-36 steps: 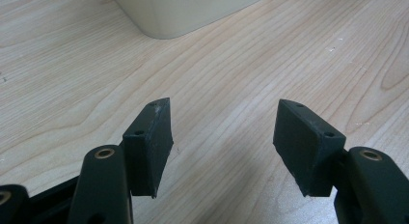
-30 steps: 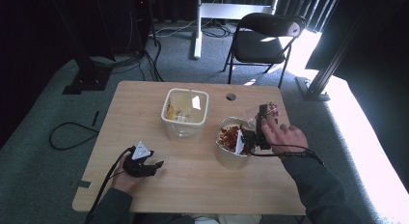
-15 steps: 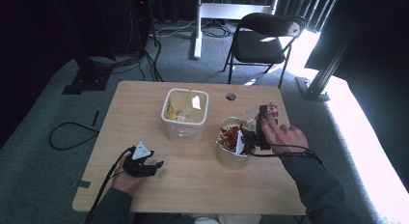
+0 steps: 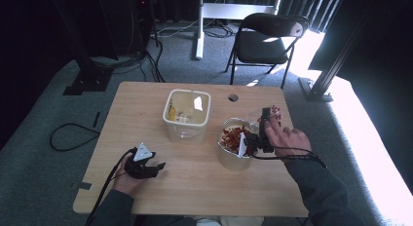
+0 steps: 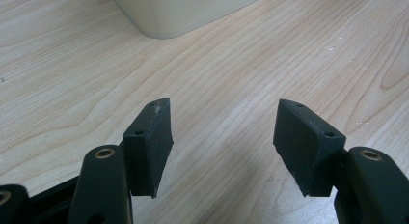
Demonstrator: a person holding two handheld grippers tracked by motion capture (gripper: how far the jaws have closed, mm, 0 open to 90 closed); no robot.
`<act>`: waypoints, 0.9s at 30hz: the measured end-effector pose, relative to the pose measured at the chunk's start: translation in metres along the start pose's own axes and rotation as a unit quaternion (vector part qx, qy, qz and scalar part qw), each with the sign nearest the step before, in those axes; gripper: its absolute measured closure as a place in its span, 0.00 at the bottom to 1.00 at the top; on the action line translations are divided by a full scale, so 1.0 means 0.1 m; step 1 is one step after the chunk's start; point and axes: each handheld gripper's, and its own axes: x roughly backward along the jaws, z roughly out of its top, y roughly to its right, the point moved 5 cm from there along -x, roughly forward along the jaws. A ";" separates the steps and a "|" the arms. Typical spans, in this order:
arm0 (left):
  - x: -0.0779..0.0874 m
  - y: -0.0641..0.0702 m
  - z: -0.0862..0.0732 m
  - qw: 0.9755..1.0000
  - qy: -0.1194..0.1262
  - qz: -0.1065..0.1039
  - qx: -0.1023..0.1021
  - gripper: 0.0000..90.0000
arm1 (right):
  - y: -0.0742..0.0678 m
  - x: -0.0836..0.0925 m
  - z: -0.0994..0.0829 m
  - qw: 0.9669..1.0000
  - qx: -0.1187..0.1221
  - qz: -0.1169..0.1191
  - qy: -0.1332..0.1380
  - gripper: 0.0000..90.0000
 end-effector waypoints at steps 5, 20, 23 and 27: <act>0.00 0.00 0.00 1.000 -0.001 0.001 -0.001 0.44 | 0.00 0.00 0.01 1.000 -0.002 0.001 0.000 0.50; 0.00 0.00 0.00 1.000 -0.001 0.001 0.000 0.44 | -0.06 -0.01 0.03 0.999 -0.034 0.020 0.010 0.50; -0.01 0.00 0.00 1.000 -0.002 0.001 0.000 0.44 | -0.05 -0.02 0.01 0.995 -0.082 0.044 0.030 0.50; -0.01 -0.01 0.00 1.000 -0.004 0.002 0.000 0.44 | -0.03 -0.02 -0.01 0.991 -0.117 0.057 0.037 0.50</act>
